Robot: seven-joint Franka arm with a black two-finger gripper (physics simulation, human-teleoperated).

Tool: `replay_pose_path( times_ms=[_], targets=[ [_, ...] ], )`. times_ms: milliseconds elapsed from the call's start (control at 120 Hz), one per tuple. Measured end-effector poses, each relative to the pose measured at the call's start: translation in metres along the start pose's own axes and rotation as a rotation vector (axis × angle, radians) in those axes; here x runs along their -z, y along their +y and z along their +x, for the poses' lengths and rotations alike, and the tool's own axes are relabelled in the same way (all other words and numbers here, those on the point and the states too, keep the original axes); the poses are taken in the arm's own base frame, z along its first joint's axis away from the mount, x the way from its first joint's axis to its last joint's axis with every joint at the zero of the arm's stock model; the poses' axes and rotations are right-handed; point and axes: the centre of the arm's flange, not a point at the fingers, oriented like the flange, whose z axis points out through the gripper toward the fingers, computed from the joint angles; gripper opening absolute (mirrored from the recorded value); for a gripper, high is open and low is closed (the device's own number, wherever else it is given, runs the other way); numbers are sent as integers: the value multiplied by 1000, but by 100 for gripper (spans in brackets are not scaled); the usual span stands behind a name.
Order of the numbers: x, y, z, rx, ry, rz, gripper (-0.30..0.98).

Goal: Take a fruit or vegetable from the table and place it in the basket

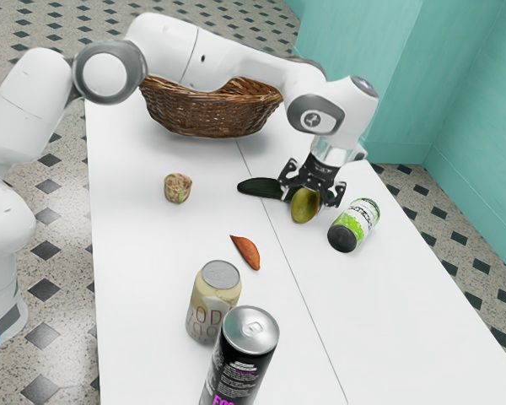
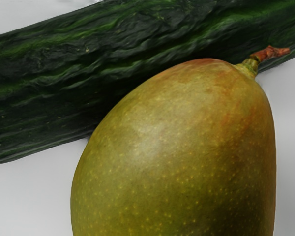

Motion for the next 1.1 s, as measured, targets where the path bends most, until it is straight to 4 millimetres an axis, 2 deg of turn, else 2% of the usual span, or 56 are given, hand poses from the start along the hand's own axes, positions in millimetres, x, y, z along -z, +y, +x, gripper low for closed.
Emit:
replay_pose_path(
  times_ms=[433, 633, 967, 1017, 1100],
  targets=[
    [-3, 4, 5, -7, 40, -15, 69],
    [-16, 4, 14, 1, 48, -7, 69],
    [-16, 7, 15, -5, 56, -27, 68],
    [-15, 7, 15, -6, 57, -30, 64],
    [-15, 8, 15, -10, 61, -35, 48]
  ],
)
